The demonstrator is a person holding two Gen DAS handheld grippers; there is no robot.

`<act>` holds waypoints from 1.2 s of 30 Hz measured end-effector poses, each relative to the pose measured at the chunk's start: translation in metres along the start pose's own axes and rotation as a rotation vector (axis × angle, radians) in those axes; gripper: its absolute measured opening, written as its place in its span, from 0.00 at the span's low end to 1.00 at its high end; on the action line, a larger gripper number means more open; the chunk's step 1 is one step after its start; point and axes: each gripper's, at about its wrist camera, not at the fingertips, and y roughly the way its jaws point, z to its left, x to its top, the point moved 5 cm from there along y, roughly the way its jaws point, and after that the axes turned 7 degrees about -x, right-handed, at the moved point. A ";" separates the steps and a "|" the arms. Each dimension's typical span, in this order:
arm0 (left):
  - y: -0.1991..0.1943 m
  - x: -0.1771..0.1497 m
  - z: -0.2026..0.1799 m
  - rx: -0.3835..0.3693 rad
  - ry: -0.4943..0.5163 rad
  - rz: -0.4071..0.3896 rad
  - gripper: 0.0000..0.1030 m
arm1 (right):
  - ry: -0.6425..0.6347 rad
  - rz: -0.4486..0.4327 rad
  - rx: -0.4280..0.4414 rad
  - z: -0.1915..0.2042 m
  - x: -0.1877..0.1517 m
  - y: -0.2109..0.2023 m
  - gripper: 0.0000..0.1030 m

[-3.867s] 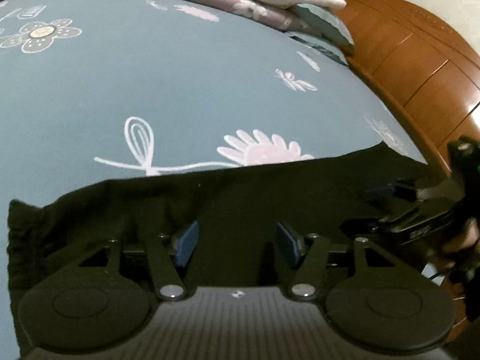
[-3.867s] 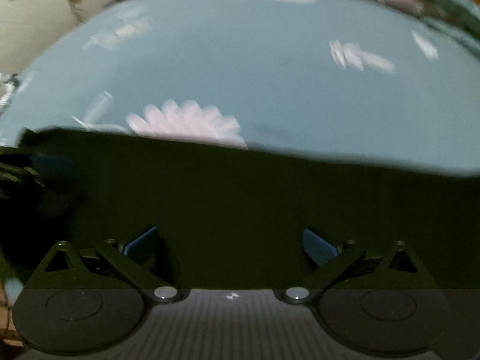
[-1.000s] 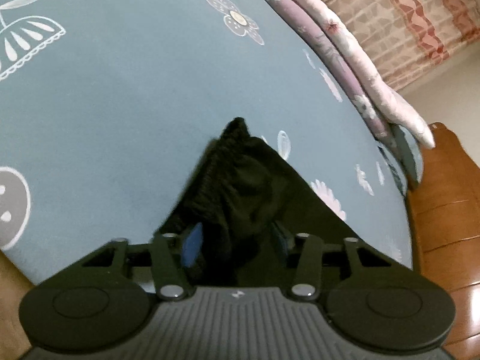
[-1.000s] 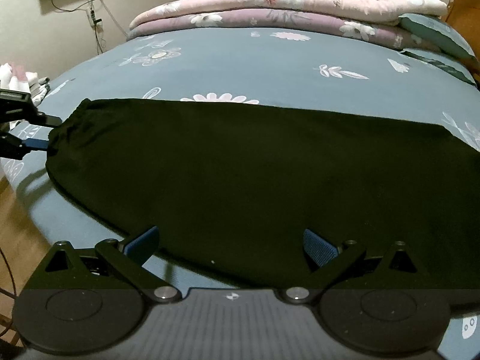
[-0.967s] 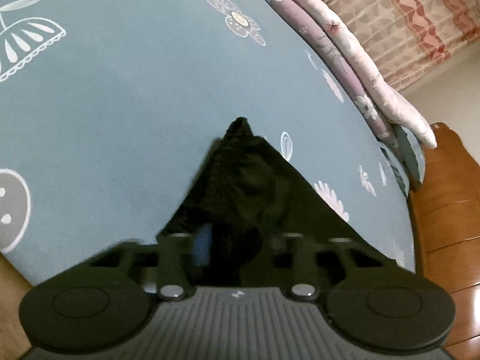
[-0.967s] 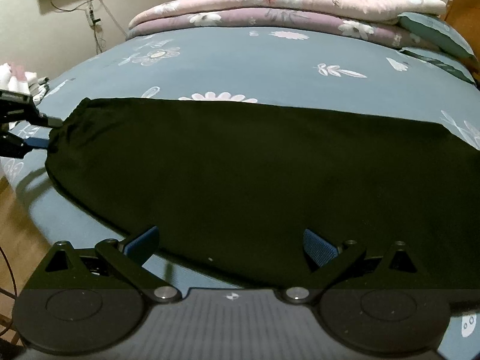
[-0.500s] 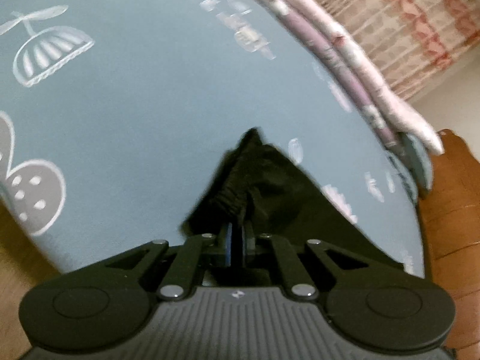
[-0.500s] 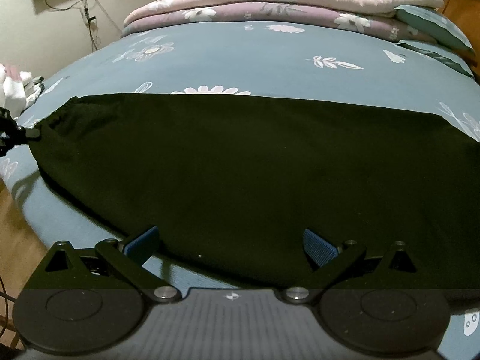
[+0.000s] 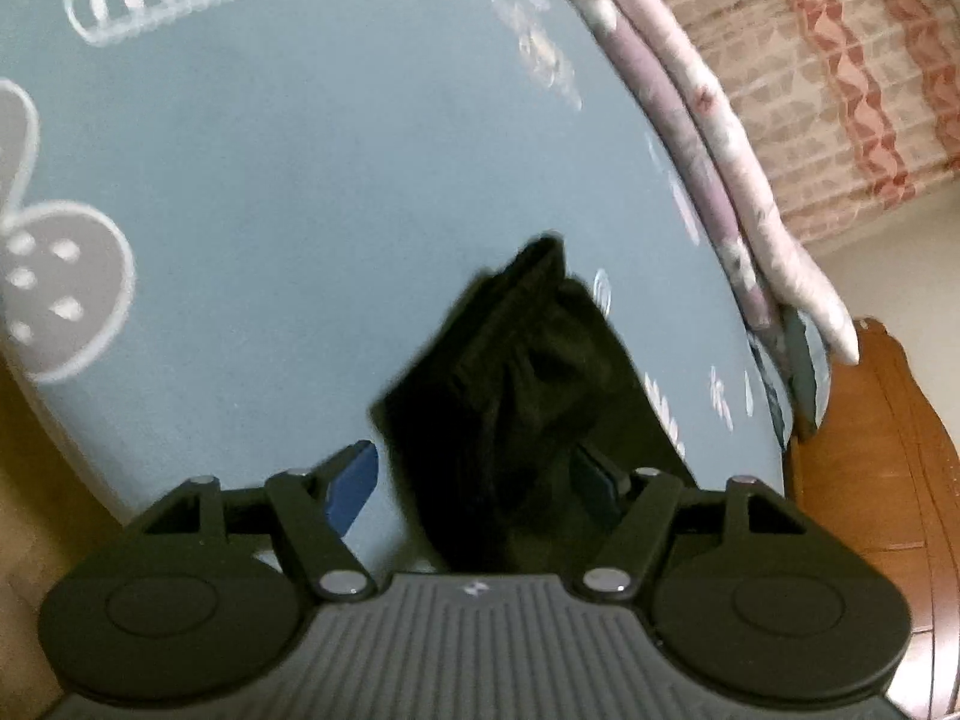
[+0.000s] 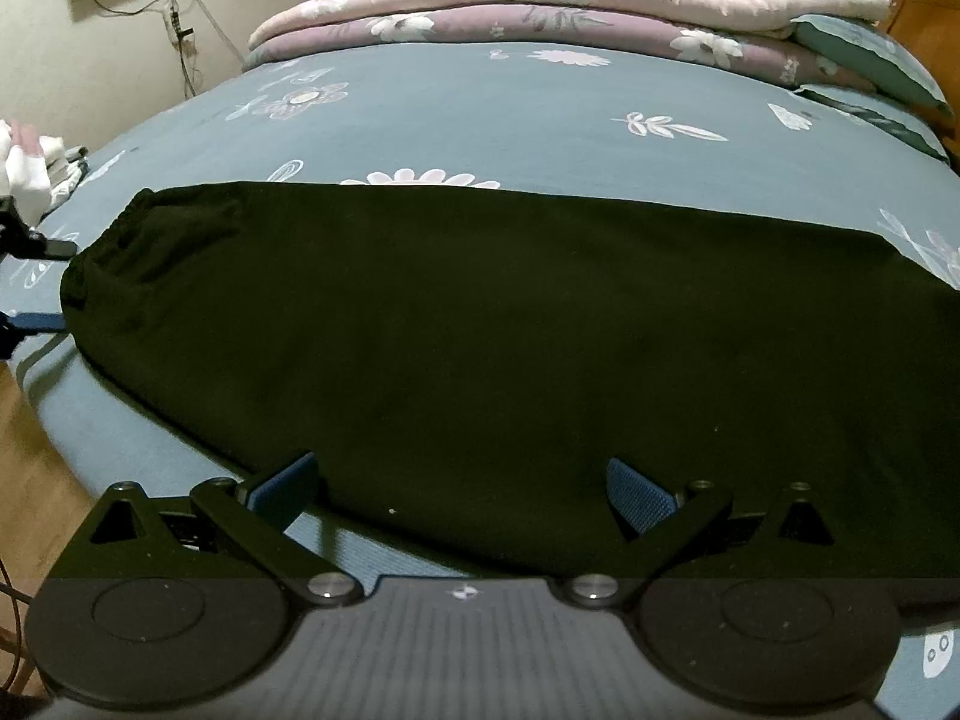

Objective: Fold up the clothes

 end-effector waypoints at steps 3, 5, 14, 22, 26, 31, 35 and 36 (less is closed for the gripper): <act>0.013 0.005 -0.002 -0.018 0.010 0.029 0.68 | 0.002 0.000 0.002 -0.001 0.000 0.000 1.00; 0.020 0.011 -0.003 -0.040 0.023 0.044 0.71 | 0.002 0.000 0.002 -0.001 0.001 0.000 1.00; 0.014 0.011 0.010 -0.117 -0.034 0.039 0.71 | -0.034 -0.050 0.056 0.005 0.033 -0.010 1.00; 0.005 0.012 0.015 -0.171 -0.075 0.035 0.69 | -0.327 -0.117 0.189 0.091 0.087 0.003 1.00; -0.002 0.012 0.014 -0.219 -0.075 0.025 0.69 | -0.518 -0.163 0.273 0.162 0.089 0.012 1.00; -0.003 0.014 0.011 -0.263 -0.049 0.036 0.69 | -0.711 -0.200 0.319 0.239 0.080 0.028 1.00; -0.004 0.016 0.008 -0.281 -0.025 0.050 0.69 | -0.864 -0.231 0.214 0.279 0.062 0.046 1.00; -0.005 0.016 0.007 -0.284 -0.021 0.053 0.69 | -0.906 -0.261 0.156 0.284 0.059 0.049 1.00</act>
